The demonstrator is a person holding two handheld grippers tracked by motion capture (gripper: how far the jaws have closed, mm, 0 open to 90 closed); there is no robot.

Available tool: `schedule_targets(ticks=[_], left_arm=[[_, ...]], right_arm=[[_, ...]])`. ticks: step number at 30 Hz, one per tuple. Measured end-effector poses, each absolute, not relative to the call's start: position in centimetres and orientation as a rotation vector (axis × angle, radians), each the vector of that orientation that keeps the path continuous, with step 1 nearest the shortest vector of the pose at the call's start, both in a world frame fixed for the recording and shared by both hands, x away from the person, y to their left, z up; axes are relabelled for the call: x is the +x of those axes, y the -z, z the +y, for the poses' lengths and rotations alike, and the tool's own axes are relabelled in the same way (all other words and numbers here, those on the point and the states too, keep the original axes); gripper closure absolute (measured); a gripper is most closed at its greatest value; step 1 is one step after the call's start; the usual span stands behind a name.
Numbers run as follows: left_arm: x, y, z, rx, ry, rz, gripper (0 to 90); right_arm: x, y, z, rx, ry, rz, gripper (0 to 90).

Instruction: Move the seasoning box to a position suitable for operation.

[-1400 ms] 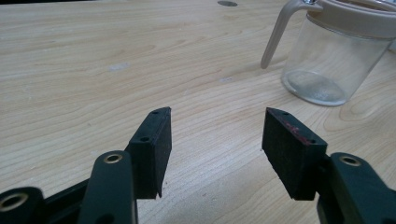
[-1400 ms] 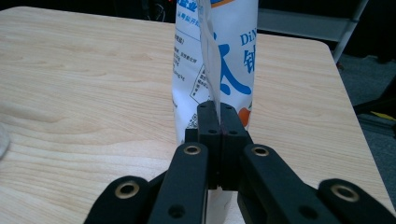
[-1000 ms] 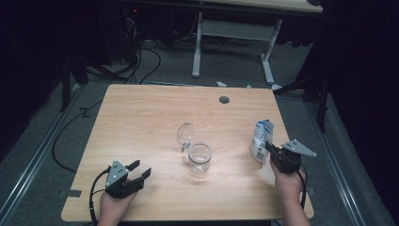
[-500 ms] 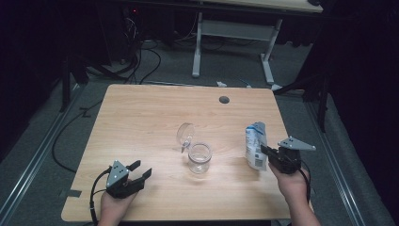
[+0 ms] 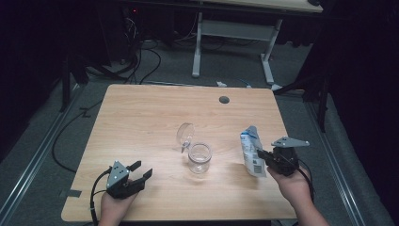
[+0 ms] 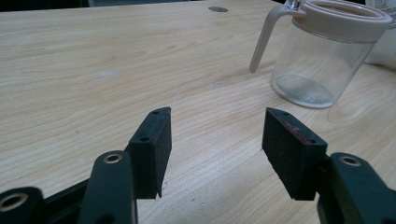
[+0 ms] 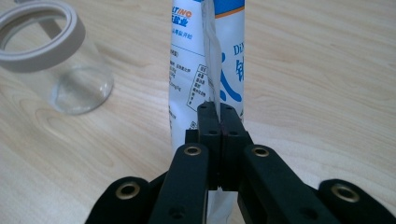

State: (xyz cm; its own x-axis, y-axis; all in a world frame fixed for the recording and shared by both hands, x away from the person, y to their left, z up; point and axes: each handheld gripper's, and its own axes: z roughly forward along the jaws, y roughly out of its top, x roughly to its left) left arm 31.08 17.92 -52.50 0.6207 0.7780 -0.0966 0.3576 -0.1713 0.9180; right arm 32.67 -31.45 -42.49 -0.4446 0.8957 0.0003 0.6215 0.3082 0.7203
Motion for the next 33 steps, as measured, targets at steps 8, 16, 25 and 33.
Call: schedule_targets(ticks=[8, 16, 25, 33], left_arm=[[31.0, 52.5, 17.8, 1.771, -0.483, 0.919, 42.9], [31.0, 52.6, 17.6, 1.778, -0.478, 0.909, 42.9], [30.9, 52.5, 17.6, 1.775, -0.478, 0.906, 42.8], [30.9, 52.6, 17.5, 1.783, -0.479, 0.899, 42.8]], right_arm=[[32.3, 41.6, -30.8, 1.353, -0.835, 2.278, 90.0], [32.5, 40.5, -30.1, 1.358, -0.734, 2.384, 90.0], [32.8, 39.6, -29.6, 1.392, -0.678, 2.493, 90.0], [32.7, 39.5, -29.3, 1.404, -0.595, 2.556, 90.0]])
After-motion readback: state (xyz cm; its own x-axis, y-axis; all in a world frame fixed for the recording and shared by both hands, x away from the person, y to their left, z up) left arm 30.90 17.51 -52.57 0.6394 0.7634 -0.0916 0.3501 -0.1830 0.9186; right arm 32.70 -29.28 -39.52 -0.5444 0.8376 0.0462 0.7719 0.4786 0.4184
